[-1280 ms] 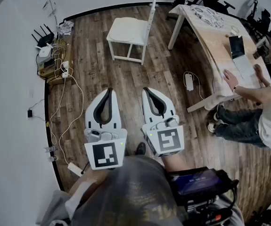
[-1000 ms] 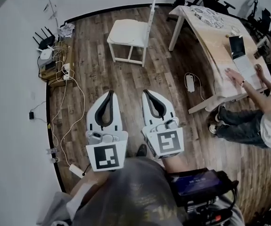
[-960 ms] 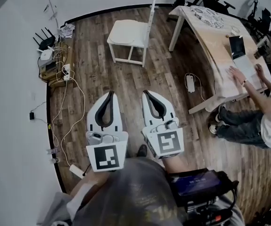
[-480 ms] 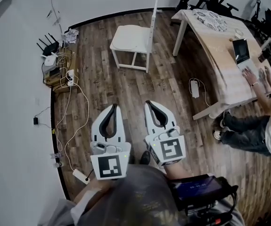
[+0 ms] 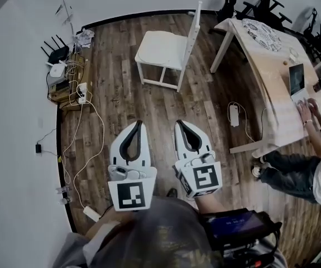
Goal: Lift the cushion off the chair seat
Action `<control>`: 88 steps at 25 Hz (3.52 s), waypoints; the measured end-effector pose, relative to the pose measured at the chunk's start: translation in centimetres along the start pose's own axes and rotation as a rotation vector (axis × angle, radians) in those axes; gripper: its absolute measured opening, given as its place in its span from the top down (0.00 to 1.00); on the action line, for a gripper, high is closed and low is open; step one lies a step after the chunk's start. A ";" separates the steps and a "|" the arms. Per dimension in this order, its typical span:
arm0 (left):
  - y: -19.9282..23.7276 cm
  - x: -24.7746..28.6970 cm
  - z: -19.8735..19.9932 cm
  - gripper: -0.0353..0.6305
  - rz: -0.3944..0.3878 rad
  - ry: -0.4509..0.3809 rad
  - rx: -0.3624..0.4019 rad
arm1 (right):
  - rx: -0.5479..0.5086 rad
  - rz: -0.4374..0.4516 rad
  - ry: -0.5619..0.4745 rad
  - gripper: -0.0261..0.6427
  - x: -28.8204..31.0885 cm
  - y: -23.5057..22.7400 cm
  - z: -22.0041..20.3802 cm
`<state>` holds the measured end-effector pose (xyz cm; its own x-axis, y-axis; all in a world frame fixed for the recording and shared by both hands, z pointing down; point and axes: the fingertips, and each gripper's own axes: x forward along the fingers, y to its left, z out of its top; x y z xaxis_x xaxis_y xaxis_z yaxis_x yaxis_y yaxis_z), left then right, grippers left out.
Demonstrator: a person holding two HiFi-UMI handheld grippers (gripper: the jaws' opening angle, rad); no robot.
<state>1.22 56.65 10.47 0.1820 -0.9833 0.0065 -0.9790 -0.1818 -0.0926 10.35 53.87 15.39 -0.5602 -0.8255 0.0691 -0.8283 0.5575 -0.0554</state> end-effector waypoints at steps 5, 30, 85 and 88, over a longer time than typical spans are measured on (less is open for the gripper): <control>5.5 5.7 0.1 0.94 0.002 -0.018 0.002 | -0.012 -0.003 -0.015 0.95 7.8 -0.2 1.4; 14.4 20.6 -2.2 0.94 -0.081 -0.015 -0.032 | -0.043 -0.079 0.005 0.95 24.1 -4.0 1.7; 25.5 61.7 -6.9 0.94 -0.241 0.069 -0.030 | 0.034 -0.282 0.139 0.95 58.7 -26.8 -1.4; 26.6 64.1 -7.3 0.94 -0.276 0.067 -0.043 | 0.029 -0.340 0.148 0.95 60.4 -28.2 -1.2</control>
<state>-13.84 -11.29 15.65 0.4369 -0.8949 0.0910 -0.8966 -0.4414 -0.0357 -0.12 -11.64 22.35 -0.2499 -0.9402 0.2313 -0.9679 0.2493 -0.0323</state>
